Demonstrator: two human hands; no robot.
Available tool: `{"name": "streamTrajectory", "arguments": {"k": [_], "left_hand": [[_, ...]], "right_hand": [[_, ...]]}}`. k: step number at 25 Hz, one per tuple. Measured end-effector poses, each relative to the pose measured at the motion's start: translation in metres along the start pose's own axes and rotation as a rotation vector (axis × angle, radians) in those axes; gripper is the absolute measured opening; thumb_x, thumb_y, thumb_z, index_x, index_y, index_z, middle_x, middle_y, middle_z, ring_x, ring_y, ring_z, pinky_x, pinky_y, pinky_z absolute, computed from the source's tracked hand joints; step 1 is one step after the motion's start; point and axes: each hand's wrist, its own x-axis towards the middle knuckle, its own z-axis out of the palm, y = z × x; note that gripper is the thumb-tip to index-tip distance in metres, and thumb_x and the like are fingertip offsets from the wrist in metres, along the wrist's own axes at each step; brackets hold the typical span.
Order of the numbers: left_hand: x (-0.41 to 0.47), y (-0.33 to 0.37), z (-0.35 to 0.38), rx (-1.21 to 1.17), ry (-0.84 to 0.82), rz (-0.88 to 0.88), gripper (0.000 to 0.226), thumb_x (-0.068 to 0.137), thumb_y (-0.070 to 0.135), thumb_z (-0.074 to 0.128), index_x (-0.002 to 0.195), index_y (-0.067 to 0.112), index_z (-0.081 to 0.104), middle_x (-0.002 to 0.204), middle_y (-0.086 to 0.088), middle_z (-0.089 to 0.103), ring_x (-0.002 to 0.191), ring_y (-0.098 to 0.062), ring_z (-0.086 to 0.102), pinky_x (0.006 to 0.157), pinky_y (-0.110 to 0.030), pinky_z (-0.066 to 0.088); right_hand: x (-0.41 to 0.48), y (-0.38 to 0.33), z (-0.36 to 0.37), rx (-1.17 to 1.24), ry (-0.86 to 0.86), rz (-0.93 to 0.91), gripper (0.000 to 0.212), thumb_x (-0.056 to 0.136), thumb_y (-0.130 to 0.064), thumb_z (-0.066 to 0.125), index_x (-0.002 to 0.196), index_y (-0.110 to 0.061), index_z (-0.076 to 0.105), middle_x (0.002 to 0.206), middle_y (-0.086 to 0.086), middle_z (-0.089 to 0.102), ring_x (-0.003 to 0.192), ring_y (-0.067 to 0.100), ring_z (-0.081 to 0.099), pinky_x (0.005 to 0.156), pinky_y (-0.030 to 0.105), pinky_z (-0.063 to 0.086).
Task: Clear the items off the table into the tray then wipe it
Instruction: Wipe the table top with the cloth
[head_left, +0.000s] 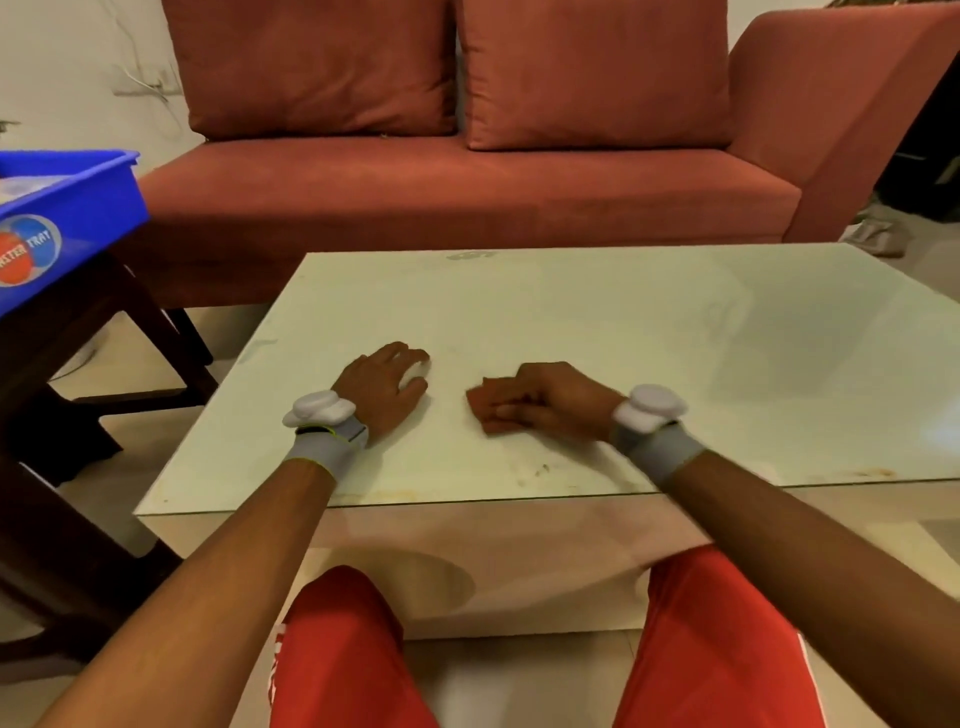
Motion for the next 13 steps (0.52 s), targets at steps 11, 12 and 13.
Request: {"name": "streamTrajectory", "arguments": {"k": [11,12,13], "left_hand": [[0.022,0.047,0.016,-0.075,0.083,0.049,0.072,0.074,0.053,0.015,0.128,0.024,0.054,0.137,0.000,0.049,0.120,-0.026,0.053,0.095,-0.033,0.043],[0.021,0.049,0.016,-0.076,0.084,0.042,0.072,0.074,0.052,0.015,0.128,0.025,0.054,0.138,0.000,0.049,0.121,-0.025,0.052,0.095,-0.033,0.042],[0.020,0.051,0.015,-0.070,0.092,0.035,0.068,0.077,0.048,0.017,0.129,0.025,0.053,0.141,0.000,0.047,0.123,-0.024,0.051,0.096,-0.032,0.041]], "right_hand": [[-0.030,0.030,-0.030,-0.126,-0.044,-0.110,0.027,0.089,-0.020,0.063,0.116,-0.021,0.067,0.112,-0.016,0.063,0.106,-0.002,0.059,0.090,0.022,0.048],[-0.019,0.022,-0.021,-0.158,0.007,-0.113,0.030,0.090,-0.021,0.061,0.120,-0.023,0.064,0.110,-0.020,0.061,0.105,0.005,0.060,0.091,0.022,0.047],[-0.012,0.012,-0.011,-0.156,0.021,-0.111,0.030,0.090,-0.021,0.061,0.121,-0.022,0.064,0.102,-0.022,0.059,0.099,0.008,0.060,0.087,0.021,0.045]]}}
